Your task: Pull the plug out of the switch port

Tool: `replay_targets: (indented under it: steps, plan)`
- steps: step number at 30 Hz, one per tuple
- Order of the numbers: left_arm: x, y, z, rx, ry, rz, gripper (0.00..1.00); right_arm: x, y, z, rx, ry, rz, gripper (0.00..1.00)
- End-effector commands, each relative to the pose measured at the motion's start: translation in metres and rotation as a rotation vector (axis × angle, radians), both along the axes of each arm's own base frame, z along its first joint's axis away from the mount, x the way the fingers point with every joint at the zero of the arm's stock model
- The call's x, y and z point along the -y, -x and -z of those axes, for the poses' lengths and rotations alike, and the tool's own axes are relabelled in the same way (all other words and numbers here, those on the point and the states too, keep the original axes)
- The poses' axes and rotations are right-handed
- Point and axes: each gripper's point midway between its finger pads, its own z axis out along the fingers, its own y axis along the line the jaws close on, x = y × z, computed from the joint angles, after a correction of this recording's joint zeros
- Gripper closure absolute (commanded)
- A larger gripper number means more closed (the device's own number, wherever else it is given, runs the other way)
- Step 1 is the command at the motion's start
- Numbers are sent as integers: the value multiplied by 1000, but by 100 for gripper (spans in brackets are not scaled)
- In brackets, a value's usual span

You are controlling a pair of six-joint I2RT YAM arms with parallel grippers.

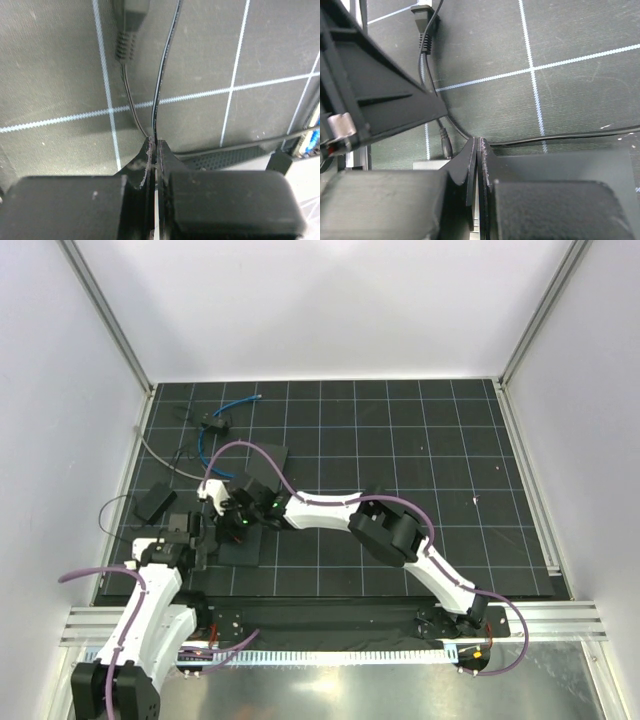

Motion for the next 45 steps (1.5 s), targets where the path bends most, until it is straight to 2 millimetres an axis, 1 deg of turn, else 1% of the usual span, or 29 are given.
replay_targets:
  steps: [1, 4, 7, 11, 12, 14, 15, 16, 17, 18, 19, 20, 22, 23, 28, 29, 30, 31, 33, 35, 36, 37, 38, 39, 40, 41, 42, 43, 45]
  plan:
    - [-41, -12, -27, 41, -191, -71, 100, 138, 37, 153, -192, 621, 54, 99]
    - [-41, -12, -15, 4, -162, -76, 100, 141, 32, 159, -202, 636, 75, 99]
    - [-41, -9, -10, -31, -159, -69, 100, 144, 30, 162, -198, 638, 91, 99]
    - [-31, -14, -6, -3, -111, -27, 100, 132, 20, 151, -177, 571, 152, 98]
    - [-29, -18, -8, 21, -109, -10, 100, 124, 14, 137, -169, 533, 190, 94]
    - [-24, -17, -5, 28, -97, 29, 100, 123, 8, 125, -174, 497, 228, 91]
    - [-21, -18, -5, 31, -95, 60, 100, 111, 2, 99, -170, 419, 239, 89]
    - [-19, -19, -8, 48, -88, 73, 100, 117, -1, 96, -210, 410, 305, 80]
    - [-17, -18, -7, 51, -81, 85, 80, 115, -3, 83, -227, 371, 321, 78]
    - [-14, -19, -9, 61, -70, 100, 68, 106, -1, 69, -256, 305, 303, 76]
    - [-14, -17, -12, 64, -82, 121, 57, 108, 0, 53, -267, 273, 319, 67]
    - [-15, -18, -18, 70, -94, 127, 47, 107, -2, 45, -285, 253, 350, 61]
    - [-18, -11, -22, 44, -122, 143, 40, 104, 1, 27, -306, 226, 354, 54]
    - [-20, -11, -27, 54, -132, 143, 34, 104, 2, 23, -328, 225, 379, 51]
    - [-13, -16, -46, 97, -134, 212, 33, 120, 2, 9, -347, 261, 464, 39]
    - [-12, -17, -47, 102, -134, 231, 33, 121, -3, -4, -325, 241, 484, 39]
    - [-10, -18, -50, 119, -135, 245, 34, 131, -2, -4, -329, 285, 507, 39]
    - [-3, -19, -51, 134, -111, 275, 36, 136, -4, -10, -315, 296, 530, 38]
    - [4, -24, -57, 181, -102, 325, 39, 158, -8, -23, -282, 348, 616, 38]
    - [14, -27, -63, 207, -76, 382, 41, 175, -5, -26, -278, 376, 669, 38]
    - [16, -27, -64, 203, -73, 403, 41, 182, -1, -42, -282, 354, 688, 38]
    - [18, -27, -64, 198, -69, 418, 41, 194, 6, -37, -313, 374, 726, 38]
    - [21, -25, -64, 187, -56, 432, 41, 202, 10, -40, -322, 376, 741, 37]
    - [22, -22, -62, 167, -49, 442, 40, 207, 14, -50, -333, 351, 748, 37]
    - [24, -21, -60, 144, -35, 448, 40, 216, 24, -43, -378, 365, 778, 37]
    - [30, -19, -57, 133, -4, 468, 40, 219, 29, -42, -404, 365, 786, 37]
    - [33, -18, -55, 123, 15, 478, 40, 218, 38, -50, -453, 335, 767, 38]
    - [37, -17, -51, 108, 40, 489, 40, 225, 49, -41, -503, 346, 782, 37]
    - [47, -17, -51, 103, 75, 527, 43, 221, 55, -47, -544, 272, 781, 37]
